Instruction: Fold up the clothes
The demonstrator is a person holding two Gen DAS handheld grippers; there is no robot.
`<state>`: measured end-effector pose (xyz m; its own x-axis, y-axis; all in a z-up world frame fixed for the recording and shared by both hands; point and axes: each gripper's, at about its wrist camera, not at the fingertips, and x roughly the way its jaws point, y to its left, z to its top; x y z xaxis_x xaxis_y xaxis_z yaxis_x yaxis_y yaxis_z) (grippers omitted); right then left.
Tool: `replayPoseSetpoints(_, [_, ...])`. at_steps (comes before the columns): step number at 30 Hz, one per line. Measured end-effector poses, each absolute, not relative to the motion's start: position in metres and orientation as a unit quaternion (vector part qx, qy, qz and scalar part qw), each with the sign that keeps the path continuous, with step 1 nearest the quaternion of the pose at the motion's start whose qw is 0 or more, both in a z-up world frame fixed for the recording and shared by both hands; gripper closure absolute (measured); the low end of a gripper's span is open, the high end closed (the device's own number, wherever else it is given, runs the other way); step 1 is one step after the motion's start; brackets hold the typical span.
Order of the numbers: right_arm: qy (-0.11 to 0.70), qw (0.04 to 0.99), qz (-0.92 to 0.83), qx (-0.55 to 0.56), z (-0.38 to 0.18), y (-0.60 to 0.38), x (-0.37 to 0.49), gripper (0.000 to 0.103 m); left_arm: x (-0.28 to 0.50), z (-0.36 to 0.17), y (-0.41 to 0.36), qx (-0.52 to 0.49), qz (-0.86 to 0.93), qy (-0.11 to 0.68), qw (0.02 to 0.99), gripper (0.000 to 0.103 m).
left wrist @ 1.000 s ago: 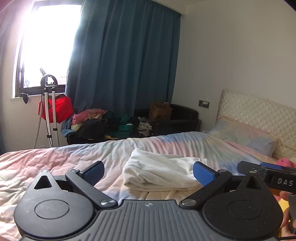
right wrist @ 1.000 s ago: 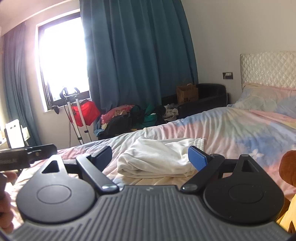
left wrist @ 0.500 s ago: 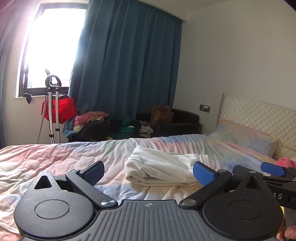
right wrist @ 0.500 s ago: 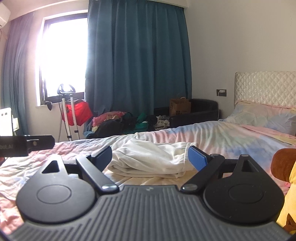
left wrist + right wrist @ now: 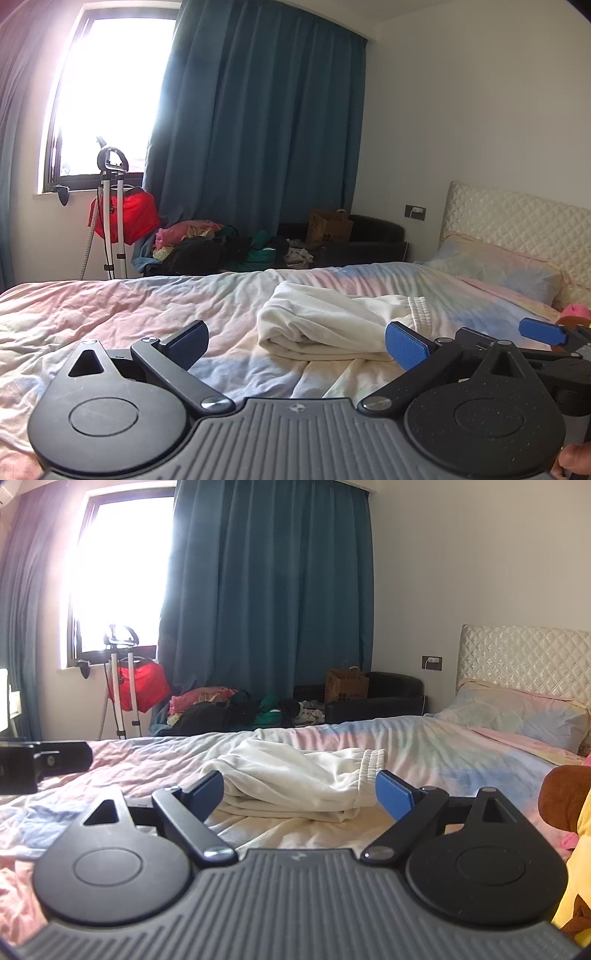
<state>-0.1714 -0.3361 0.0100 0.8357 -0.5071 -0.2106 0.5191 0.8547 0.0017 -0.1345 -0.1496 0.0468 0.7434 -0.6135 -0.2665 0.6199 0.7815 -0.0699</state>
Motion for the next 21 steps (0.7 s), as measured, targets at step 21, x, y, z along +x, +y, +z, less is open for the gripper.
replayPoseSetpoints(21, [0.13, 0.951, -0.273, 0.062, 0.0055, -0.3433, -0.1612, 0.012, -0.1256, 0.0436, -0.1433, -0.003, -0.323, 0.152, 0.934, 0.0])
